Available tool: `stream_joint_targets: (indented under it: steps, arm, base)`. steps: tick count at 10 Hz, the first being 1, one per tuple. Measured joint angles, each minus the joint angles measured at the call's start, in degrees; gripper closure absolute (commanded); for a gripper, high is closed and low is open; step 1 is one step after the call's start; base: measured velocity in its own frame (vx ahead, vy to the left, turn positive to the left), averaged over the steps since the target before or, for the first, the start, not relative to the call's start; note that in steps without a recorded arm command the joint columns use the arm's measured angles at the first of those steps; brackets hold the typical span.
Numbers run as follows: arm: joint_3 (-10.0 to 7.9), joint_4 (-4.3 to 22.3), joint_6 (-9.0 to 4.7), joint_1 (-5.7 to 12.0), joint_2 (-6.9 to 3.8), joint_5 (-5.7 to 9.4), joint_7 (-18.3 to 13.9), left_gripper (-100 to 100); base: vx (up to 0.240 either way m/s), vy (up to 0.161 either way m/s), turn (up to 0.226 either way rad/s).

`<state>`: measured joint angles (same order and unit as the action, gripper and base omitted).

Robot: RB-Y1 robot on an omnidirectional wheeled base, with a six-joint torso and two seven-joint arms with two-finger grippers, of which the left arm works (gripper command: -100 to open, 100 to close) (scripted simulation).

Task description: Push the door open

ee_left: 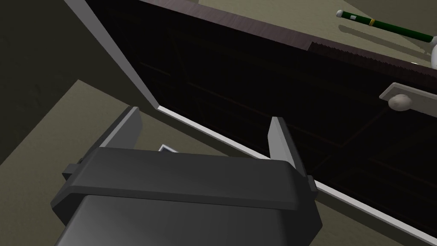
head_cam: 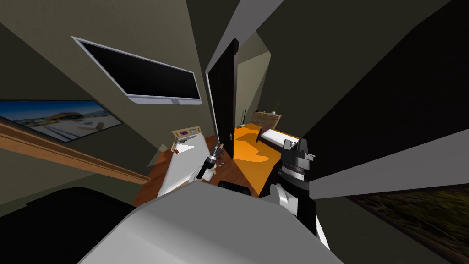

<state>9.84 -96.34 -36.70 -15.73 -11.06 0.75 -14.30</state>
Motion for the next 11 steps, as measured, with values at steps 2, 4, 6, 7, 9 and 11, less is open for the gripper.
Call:
stream_joint_targets:
  steps: [2, 4, 6, 7, 9, 11]
  arm:
    - [0.78, 2.9, -1.30, 0.87, -0.85, 0.15, -0.5, -100]
    - [1.25, 5.6, -2.27, 2.02, -1.38, 0.30, -0.9, -100]
    - [2.24, 9.3, -4.28, 3.24, -2.31, 0.46, -1.5, -100]
    - [2.43, 10.5, -4.75, 3.56, -2.62, 0.53, -1.7, -100]
    - [3.29, 13.7, -6.06, 4.65, -3.30, 0.64, -2.2, -100]
    - [4.10, 16.4, -7.31, 5.39, -3.90, 0.73, -2.6, -100]
  base:
    - [0.050, -0.006, -0.081]
    - [0.050, -0.012, -0.089]
    - [0.073, -0.005, -0.064]
    - [0.046, -0.009, -0.063]
    - [0.067, -0.003, -0.123]
    - [0.047, 0.006, -0.038]
